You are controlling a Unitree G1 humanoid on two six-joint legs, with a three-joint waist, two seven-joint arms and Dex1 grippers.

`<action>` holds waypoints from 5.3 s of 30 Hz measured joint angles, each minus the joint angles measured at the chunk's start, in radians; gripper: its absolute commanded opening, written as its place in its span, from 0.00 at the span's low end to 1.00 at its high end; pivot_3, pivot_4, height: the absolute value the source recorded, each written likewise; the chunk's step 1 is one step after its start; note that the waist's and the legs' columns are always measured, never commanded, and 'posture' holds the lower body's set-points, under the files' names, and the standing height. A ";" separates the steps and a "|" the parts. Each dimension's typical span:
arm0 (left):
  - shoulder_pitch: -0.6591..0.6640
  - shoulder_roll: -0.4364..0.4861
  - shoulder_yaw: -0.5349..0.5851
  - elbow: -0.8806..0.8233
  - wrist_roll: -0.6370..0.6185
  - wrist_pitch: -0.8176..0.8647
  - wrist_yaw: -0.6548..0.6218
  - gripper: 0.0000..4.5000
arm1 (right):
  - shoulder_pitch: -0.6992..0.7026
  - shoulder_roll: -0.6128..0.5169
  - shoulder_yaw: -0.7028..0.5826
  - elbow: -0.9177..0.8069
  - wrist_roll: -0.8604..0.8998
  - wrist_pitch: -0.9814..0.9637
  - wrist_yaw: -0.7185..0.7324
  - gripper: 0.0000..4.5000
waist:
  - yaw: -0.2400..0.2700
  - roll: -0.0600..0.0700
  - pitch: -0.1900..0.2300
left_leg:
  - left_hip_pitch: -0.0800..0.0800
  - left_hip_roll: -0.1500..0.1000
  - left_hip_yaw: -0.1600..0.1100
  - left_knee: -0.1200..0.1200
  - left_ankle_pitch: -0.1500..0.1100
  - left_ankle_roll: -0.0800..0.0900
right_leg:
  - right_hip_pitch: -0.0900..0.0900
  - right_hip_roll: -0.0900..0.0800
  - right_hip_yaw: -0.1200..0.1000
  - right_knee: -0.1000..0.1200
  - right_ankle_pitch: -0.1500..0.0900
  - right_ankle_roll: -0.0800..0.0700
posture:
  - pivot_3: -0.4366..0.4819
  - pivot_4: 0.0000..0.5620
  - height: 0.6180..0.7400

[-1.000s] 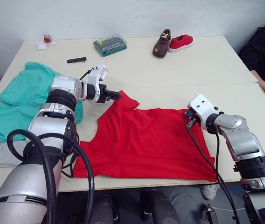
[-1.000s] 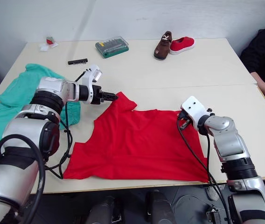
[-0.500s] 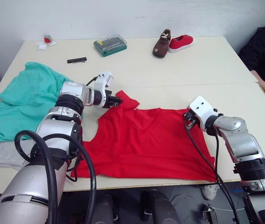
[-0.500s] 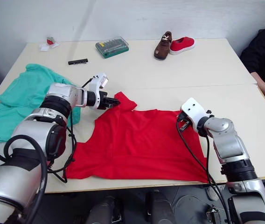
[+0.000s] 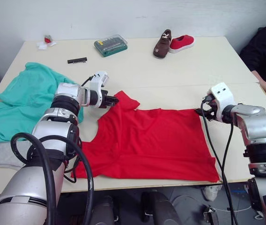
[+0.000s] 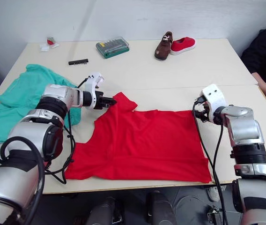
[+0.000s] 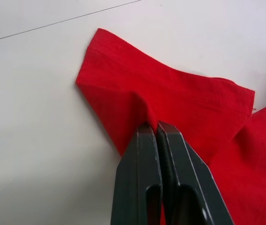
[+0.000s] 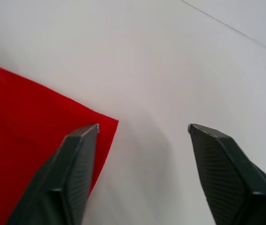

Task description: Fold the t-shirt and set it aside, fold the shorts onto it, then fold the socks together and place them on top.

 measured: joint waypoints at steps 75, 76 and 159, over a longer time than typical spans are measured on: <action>0.625 0.309 -0.216 -0.398 0.230 -1.584 -0.022 0.00 | 0.723 -0.241 -0.065 -0.084 -0.311 -1.550 -0.063 0.00 | 0.005 0.000 0.000 | 0.019 0.001 0.003 -0.004 -0.001 0.001 | 0.018 0.001 0.005 -0.005 0.000 0.000 | 0.48 0.27 1.00; 0.626 0.307 -0.214 -0.401 0.212 -1.567 -0.035 0.00 | 0.727 -0.241 -0.064 -0.092 -0.298 -1.545 -0.057 0.04 | 0.005 0.000 0.000 | 0.019 0.001 0.003 -0.004 -0.001 0.001 | 0.018 0.001 0.005 -0.005 0.000 0.000 | 0.48 0.27 1.00; 0.504 0.229 -0.171 -0.599 -0.095 -0.671 -0.744 0.01 | 0.654 -0.103 -0.066 -0.930 0.442 -0.279 0.070 1.00 | 0.016 -0.002 0.000 | 0.013 0.001 -0.003 -0.002 -0.004 0.002 | 0.018 0.002 0.001 -0.008 0.000 0.001 | 0.48 0.27 1.00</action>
